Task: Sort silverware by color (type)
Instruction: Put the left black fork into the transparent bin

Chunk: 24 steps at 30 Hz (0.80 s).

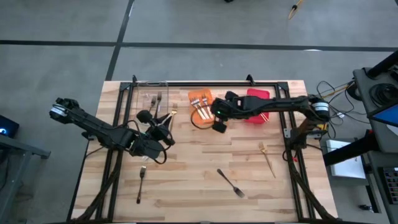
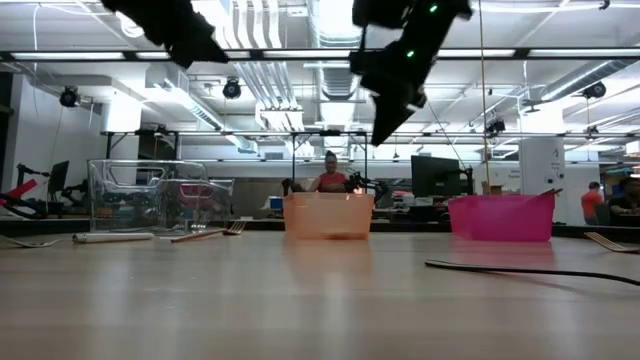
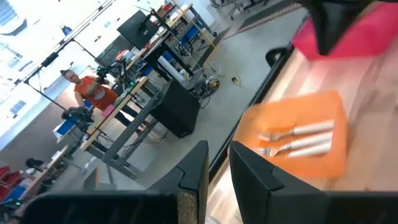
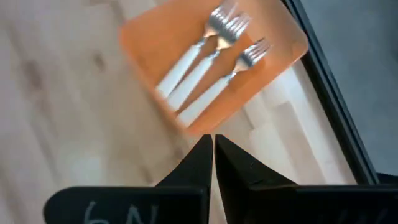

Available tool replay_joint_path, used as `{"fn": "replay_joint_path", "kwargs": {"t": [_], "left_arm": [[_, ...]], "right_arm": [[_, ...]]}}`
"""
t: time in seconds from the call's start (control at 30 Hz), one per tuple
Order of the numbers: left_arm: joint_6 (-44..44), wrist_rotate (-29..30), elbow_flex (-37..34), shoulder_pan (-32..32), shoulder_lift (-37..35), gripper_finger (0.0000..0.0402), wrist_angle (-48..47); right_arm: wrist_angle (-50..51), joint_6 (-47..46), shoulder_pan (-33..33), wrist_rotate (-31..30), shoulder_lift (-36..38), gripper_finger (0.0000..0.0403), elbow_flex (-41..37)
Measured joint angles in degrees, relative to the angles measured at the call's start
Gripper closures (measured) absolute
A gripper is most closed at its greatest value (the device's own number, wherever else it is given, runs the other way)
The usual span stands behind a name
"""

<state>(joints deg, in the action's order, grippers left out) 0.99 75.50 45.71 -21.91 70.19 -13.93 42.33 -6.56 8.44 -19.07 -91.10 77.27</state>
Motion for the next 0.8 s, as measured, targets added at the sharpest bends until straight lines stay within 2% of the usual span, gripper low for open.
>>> {"fn": "replay_joint_path", "kwargs": {"t": [0.13,0.3,0.53,0.8], "left_arm": [[0.0,-2.5,3.4,0.0,0.0,0.0353,0.3],[-1.4,-10.3,6.7,0.0,0.0,0.0353,0.3],[-12.3,-22.0,8.2,0.0,0.4,0.0353,0.3],[-25.8,-37.3,10.5,0.0,3.0,0.0353,-0.3]], "right_arm": [[-1.2,-1.9,-4.4,-0.1,6.0,0.0394,-5.1],[-4.7,-5.1,-10.2,-3.1,13.3,0.0394,-12.4],[-13.7,-1.9,-16.2,-3.9,21.7,0.0394,-22.5],[-23.4,3.1,-18.6,-3.9,27.1,0.0394,-31.5]]}}
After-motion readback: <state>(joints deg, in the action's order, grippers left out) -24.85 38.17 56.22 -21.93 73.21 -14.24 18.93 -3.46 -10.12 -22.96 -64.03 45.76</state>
